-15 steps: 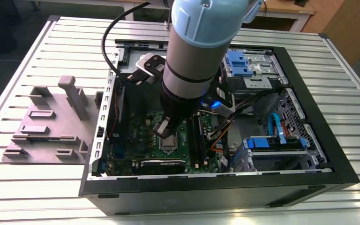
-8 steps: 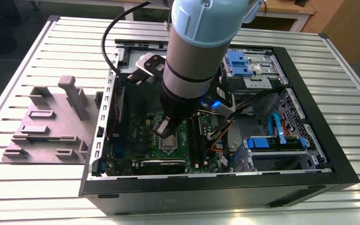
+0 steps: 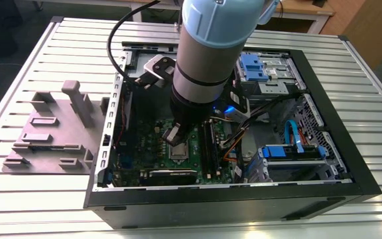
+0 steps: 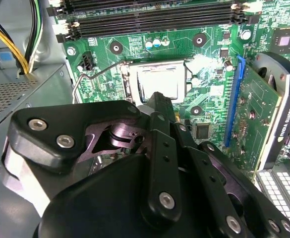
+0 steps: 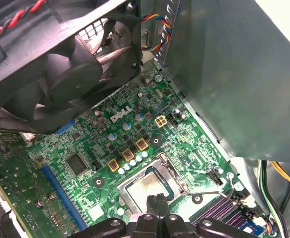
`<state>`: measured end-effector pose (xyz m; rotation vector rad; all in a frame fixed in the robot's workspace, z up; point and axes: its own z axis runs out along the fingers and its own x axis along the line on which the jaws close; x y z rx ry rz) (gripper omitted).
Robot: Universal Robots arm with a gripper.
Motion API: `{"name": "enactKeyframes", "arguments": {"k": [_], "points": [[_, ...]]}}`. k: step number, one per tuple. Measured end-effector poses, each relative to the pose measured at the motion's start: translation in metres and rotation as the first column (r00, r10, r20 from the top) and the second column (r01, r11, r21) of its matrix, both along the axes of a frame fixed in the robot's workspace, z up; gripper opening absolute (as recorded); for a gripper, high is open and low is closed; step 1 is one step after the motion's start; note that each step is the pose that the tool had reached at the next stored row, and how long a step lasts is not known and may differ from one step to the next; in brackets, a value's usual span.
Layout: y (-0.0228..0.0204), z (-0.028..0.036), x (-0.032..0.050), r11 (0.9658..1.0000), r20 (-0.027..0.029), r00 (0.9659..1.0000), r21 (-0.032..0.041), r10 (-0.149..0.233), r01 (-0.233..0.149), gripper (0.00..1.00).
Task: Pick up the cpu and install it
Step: 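Install the first cpu locking lever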
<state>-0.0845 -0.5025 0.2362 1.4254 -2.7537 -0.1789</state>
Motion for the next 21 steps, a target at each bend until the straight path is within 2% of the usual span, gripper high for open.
{"name": "enactKeyframes", "arguments": {"k": [14,17,21], "points": [[0.0000,0.0024,0.0000,1.0000,0.0000,1.0000,0.0000,0.000,0.000,0.10],[0.0000,0.0089,0.0000,1.0000,0.0000,1.0000,0.0000,0.000,0.000,0.10],[0.0000,0.0094,0.0000,1.0000,0.0000,1.0000,0.0001,0.000,0.000,0.10]]}}
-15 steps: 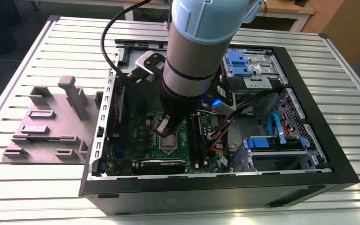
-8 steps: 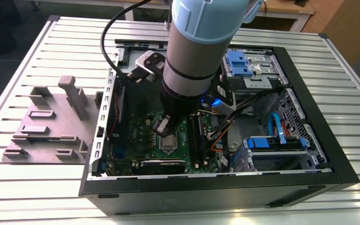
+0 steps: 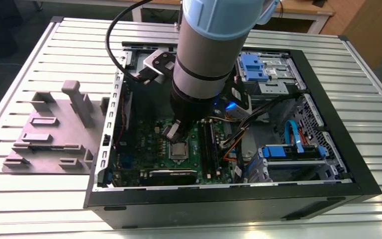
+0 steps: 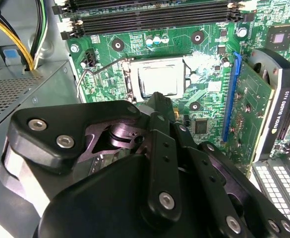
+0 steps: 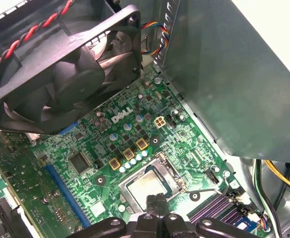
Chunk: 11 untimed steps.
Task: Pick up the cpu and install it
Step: 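Install the first cpu locking lever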
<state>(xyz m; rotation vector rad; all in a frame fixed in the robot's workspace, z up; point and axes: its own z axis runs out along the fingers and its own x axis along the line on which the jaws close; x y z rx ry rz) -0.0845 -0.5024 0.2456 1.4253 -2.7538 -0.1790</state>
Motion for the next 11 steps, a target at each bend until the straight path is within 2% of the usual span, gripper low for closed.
{"name": "enactKeyframes", "arguments": {"k": [10,11], "points": [[0.0000,0.0003,0.0000,1.0000,0.0000,1.0000,0.0000,0.000,0.000,0.10],[0.0000,0.0025,0.0000,1.0000,0.0000,1.0000,-0.0001,0.000,0.000,0.10]]}}
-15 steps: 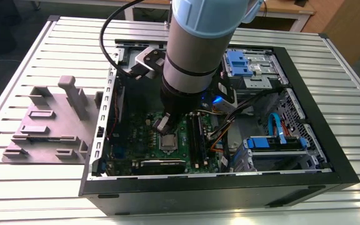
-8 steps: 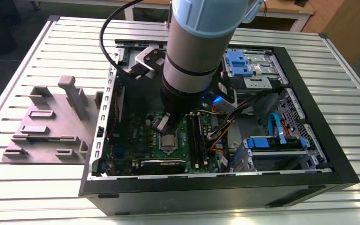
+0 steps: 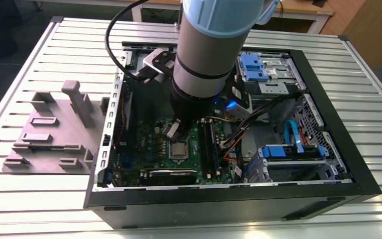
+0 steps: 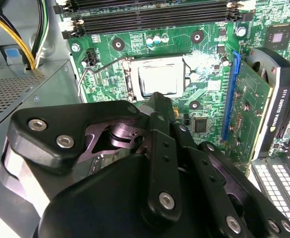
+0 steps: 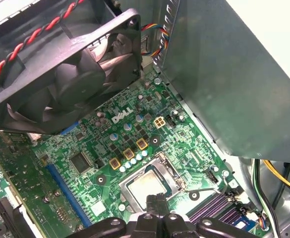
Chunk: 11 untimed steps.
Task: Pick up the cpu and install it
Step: 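Install the first cpu locking lever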
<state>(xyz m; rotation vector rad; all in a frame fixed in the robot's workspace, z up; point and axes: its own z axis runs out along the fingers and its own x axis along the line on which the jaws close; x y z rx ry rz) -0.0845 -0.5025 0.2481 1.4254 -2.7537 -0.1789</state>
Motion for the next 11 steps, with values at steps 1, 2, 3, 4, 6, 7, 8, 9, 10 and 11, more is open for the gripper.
{"name": "enactKeyframes", "arguments": {"k": [1,2,3,4,6,7,8,9,10,11], "points": [[0.0000,0.0000,0.0000,1.0000,0.0000,1.0000,0.0001,0.000,0.000,0.10],[0.0000,0.0021,0.0000,1.0000,0.0000,1.0000,0.0000,0.000,0.000,0.10],[0.0000,0.0042,0.0000,1.0000,0.0000,1.0000,0.0000,0.000,0.000,0.10],[0.0001,0.0042,0.0000,1.0000,0.0000,1.0000,0.0000,0.000,0.000,0.10],[0.0002,0.0042,0.0000,1.0000,0.0001,1.0000,0.0005,0.000,0.000,0.10],[0.0002,0.0042,0.0000,1.0000,0.0002,1.0000,0.0008,0.000,0.000,0.10],[0.0003,0.0042,0.0000,1.0000,0.0002,1.0000,0.0011,0.000,0.000,0.10],[0.0004,0.0046,0.0000,1.0000,0.0002,1.0000,0.0011,0.000,0.000,0.10],[0.0004,0.0050,0.0000,1.0000,0.0002,1.0000,0.0011,0.000,0.000,0.10],[0.0004,0.0051,0.0000,1.0000,0.0003,1.0000,0.0013,0.000,0.000,0.10]]}}
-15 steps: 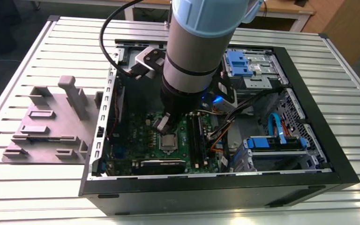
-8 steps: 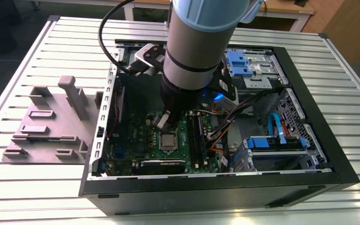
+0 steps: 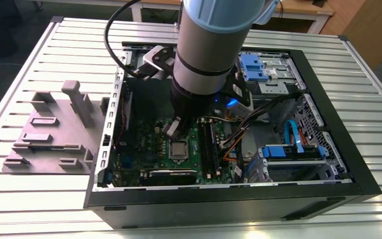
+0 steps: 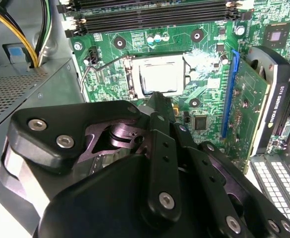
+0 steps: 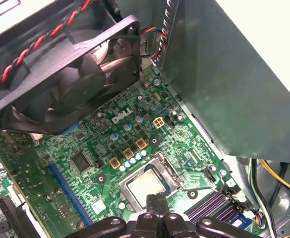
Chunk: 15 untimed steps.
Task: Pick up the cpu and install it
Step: 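Install the first cpu locking lever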
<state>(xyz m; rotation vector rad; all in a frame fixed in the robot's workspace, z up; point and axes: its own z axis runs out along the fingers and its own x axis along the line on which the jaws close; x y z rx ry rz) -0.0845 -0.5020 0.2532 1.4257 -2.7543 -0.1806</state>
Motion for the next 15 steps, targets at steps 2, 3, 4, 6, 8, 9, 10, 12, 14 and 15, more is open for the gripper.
{"name": "enactKeyframes", "arguments": {"k": [2,3,4,6,8,9,10,12,14,15], "points": [[0.0000,0.0012,0.0000,1.0000,-0.0002,1.0000,-0.0003,-0.001,0.001,0.10],[0.0000,0.0019,0.0000,1.0000,-0.0001,1.0000,-0.0002,-0.001,0.001,0.10],[0.0001,0.0026,0.0000,1.0000,-0.0002,1.0000,-0.0001,-0.001,0.001,0.10],[0.0001,0.0035,0.0000,1.0000,-0.0001,1.0000,0.0000,-0.002,0.002,0.10],[0.0001,0.0035,0.0000,1.0000,-0.0001,1.0000,0.0001,-0.002,0.002,0.10],[0.0001,0.0035,0.0000,1.0000,-0.0001,1.0000,0.0000,-0.002,0.002,0.10],[0.0001,0.0035,0.0000,1.0000,-0.0002,1.0000,-0.0001,-0.002,0.002,0.10],[0.0001,0.0036,0.0000,1.0000,-0.0003,1.0000,-0.0002,-0.003,0.003,0.10],[0.0003,0.0034,0.0000,0.9999,-0.0002,0.9999,-0.0002,-0.014,0.014,0.10],[0.0004,0.0033,0.0000,0.9997,-0.0003,0.9997,-0.0003,-0.026,0.026,0.10]]}}
